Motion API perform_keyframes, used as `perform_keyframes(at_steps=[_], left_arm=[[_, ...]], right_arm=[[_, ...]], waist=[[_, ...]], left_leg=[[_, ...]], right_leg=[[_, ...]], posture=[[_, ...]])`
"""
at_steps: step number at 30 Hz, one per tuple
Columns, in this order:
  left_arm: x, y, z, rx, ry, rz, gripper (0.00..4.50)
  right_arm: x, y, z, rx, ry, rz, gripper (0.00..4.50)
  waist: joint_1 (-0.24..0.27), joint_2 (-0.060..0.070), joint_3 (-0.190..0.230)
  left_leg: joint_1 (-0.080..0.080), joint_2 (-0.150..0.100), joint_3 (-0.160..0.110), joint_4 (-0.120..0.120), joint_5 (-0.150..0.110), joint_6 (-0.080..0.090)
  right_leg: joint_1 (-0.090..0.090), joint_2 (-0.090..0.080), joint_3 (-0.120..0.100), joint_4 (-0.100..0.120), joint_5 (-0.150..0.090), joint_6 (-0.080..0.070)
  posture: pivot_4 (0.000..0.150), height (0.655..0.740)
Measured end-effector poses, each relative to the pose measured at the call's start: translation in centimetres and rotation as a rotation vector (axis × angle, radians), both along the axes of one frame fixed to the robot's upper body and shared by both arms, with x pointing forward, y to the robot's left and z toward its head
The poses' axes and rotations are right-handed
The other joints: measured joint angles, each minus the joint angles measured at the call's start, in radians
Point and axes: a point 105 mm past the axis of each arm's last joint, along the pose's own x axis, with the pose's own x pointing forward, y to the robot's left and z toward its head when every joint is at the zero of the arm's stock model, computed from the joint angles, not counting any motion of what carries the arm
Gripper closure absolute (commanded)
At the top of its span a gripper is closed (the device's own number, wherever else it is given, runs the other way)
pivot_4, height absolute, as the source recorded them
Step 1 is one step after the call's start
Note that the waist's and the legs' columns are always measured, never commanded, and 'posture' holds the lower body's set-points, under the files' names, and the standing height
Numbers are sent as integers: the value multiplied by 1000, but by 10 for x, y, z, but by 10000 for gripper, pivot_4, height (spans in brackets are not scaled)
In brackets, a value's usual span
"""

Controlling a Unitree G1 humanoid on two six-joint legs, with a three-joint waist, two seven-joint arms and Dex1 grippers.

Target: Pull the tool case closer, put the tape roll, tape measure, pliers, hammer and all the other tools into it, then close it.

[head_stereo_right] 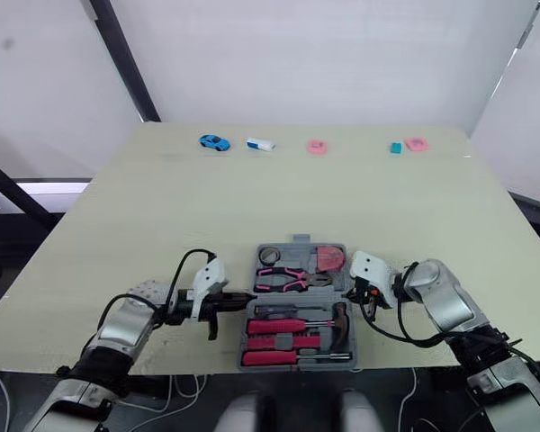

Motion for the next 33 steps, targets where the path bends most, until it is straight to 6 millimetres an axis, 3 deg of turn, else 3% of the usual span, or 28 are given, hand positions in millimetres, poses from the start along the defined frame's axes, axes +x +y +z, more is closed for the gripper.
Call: perform_keyframes(at_steps=[2, 4, 5, 9, 13, 14, 20, 24, 27, 28, 29, 30, 33], left_arm=[[-4, 8, 2, -46, -4, 43, 45000], [-12, 21, 8, -86, -19, 86, 39754], [-16, 28, 11, -97, -28, 107, 39180], [-31, 52, 22, -136, -43, 187, 24981], [-50, 81, 24, -134, -25, 286, 4715], [-54, 89, 25, -131, -23, 312, 154], [-61, 100, 33, -128, -33, 329, 154], [-60, 90, 41, -152, -44, 292, 154], [-55, 77, 47, -174, -55, 248, 154], [-53, 70, 49, -182, -59, 227, 5489], [-50, 64, 51, -192, -66, 207, 6325], [-49, 56, 52, -206, -65, 181, 12672], [-42, 26, 57, -240, -75, 68, 24459]], right_arm=[[0, -8, 7, 61, -36, -27, 44726], [-3, -21, 16, 132, -82, -74, 39626], [-6, -29, 19, 153, -95, -99, 38950], [-24, -59, 25, 217, -111, -185, 23146], [-49, -91, 36, 243, -112, -279, 2645], [-55, -100, 40, 234, -115, -302, 0], [-76, -122, 51, 208, -94, -351, 0], [-77, -117, 55, 240, -75, -350, 0], [-67, -106, 61, 278, -77, -349, 0], [-61, -96, 64, 296, -67, -332, 0], [-58, -89, 65, 310, -63, -319, 0], [-52, -78, 65, 329, -37, -303, 0], [-32, -46, 65, 334, 17, -255, 0]], waist=[[1, 0, 0], [2, 0, 0], [2, 0, 0], [5, 0, 0], [3, 0, 0], [3, 0, 0], [3, 0, 0], [2, 0, 0], [1, 0, 0], [0, 0, 0], [0, 0, 0], [0, -1, 0], [0, 0, 0]], left_leg=[[0, 0, 0, 0, 0, 0], [0, 0, 0, 0, 0, 0], [0, 0, 0, 0, 0, 0], [0, 0, 0, 0, 0, 0], [2, 0, 0, -1, 0, 0], [2, 0, 0, -1, 0, 0], [3, 0, 1, 0, 0, 0], [2, 0, 1, 0, 0, 0], [3, 0, 1, 0, 0, 0], [3, 0, 1, 0, 0, 0], [2, 0, 0, 0, 0, 0], [3, 0, 1, 0, 0, 0], [2, 0, 1, 0, 0, 0]], right_leg=[[0, 0, 0, 0, 0, 0], [0, -1, 0, 0, 0, 0], [0, -1, -1, 0, 0, 0], [1, -2, -1, 0, 0, 0], [1, -3, -1, 0, -2, -3], [2, -3, -1, 0, -3, -3], [2, -4, -2, -1, -4, 0], [2, -3, -1, -1, -4, 0], [2, -3, -1, -1, -4, 0], [2, -3, -1, -1, -4, -1], [2, -3, -1, -1, -4, -1], [2, -3, -1, -1, -2, -3], [1, -2, -1, -1, -2, -4]], posture=[[1500, 7400], [1500, 7400], [1500, 7400], [1500, 7400], [1500, 7400], [1500, 7400], [1500, 7400], [1500, 7400], [1500, 7400], [1500, 7400], [1500, 7400], [1500, 7400], [1500, 7400]])
